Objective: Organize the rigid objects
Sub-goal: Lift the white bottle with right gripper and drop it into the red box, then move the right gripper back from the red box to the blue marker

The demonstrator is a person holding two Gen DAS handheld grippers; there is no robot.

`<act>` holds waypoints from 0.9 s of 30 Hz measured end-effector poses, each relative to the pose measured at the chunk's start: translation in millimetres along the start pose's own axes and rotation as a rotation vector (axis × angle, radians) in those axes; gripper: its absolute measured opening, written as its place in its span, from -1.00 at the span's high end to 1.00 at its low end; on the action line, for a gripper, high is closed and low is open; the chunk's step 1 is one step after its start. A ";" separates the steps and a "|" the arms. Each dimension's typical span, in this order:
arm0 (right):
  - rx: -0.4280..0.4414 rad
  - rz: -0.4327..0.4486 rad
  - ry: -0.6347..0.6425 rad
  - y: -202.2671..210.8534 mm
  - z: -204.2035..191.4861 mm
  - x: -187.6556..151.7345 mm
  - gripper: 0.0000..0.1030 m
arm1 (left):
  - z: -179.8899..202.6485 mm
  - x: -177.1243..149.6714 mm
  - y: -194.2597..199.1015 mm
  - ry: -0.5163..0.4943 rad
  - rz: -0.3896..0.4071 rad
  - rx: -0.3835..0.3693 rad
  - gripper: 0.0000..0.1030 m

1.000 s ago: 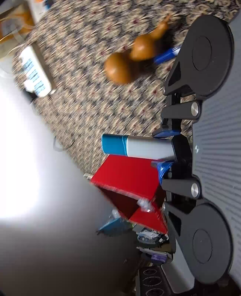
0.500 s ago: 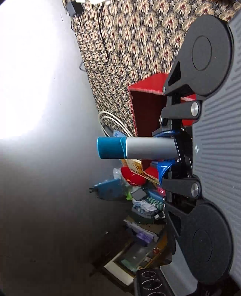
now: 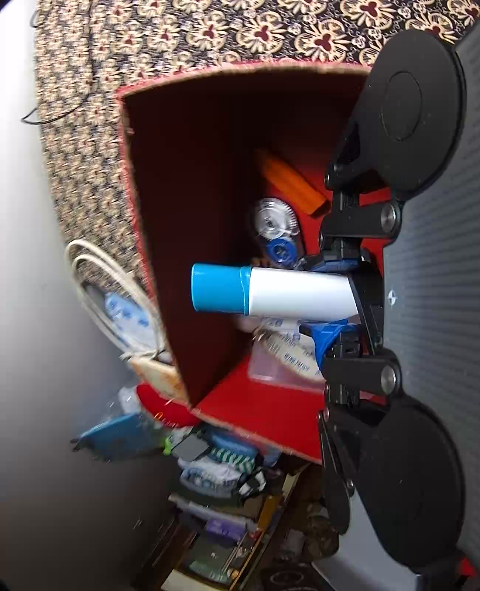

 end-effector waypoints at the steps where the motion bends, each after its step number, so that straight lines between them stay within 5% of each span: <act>1: -0.011 -0.013 -0.010 -3.6 0.8 -0.1 0.81 | -1.4 -1.2 -2.8 0.000 -0.006 0.008 0.33; 7: -0.003 -0.022 -0.049 -11.6 3.4 -0.9 0.78 | -11.6 -0.8 -6.4 0.023 -0.011 0.046 0.35; 17: 0.003 0.106 0.006 26.2 0.5 -5.8 0.77 | 10.1 -4.1 14.5 -0.045 0.039 0.172 0.34; 24: -0.001 0.233 0.050 71.1 0.5 -11.0 0.77 | 43.3 -5.8 38.8 -0.113 0.110 0.243 -0.14; 27: -0.009 0.270 0.048 86.6 4.8 -15.9 0.77 | 60.1 -8.7 48.7 -0.149 0.143 0.283 -0.20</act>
Point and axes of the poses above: each gripper's, at about its wrist camera, not at the fingertips, and y roughly against the way its jaws point, z to its right, x to its top, the point moved 2 cm from there along -y, roughly the way its jaws point, and after that the axes turned 11 degrees about z, right-handed, at the moved point
